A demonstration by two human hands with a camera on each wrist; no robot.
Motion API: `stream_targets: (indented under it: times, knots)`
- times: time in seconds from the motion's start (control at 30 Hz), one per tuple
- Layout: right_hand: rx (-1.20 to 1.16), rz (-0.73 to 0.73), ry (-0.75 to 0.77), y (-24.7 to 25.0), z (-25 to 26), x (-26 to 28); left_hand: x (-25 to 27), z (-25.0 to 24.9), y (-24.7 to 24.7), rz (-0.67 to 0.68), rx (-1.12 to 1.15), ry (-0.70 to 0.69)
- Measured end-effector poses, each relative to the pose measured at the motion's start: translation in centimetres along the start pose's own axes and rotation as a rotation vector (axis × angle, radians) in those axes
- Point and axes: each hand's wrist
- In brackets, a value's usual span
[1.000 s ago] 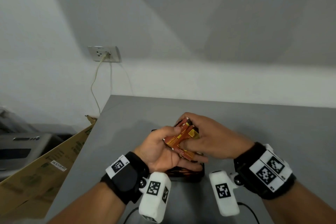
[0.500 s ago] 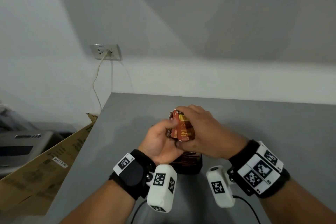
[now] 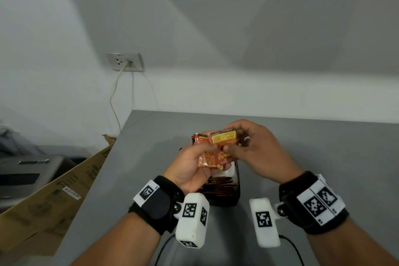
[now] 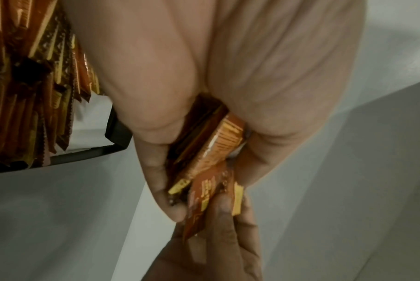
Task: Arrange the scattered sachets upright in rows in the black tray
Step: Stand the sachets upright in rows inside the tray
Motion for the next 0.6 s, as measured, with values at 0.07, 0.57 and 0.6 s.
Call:
stream_targets:
  times: [0.07, 0.57, 0.6]
  knots:
    - [0.003, -0.142, 0.025, 0.2, 0.0, 0.0, -0.1, -0.2, 0.3, -0.006, 0.035, 0.007]
    - [-0.184, -0.035, -0.086, -1.3, -0.3, 0.2, -0.4, -0.4, 0.5, -0.088, -0.089, -0.131]
    - [-0.191, -0.05, -0.103, -1.3, -0.4, 0.2, -0.3, -0.4, 0.6, -0.091, -0.117, -0.145]
Point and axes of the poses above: each hand's wrist, its own x-axis away from the middle knuckle, its own y-axis out of the back of the hand, z = x × y, and after that the axes turned 10 degrees about x, right-handed
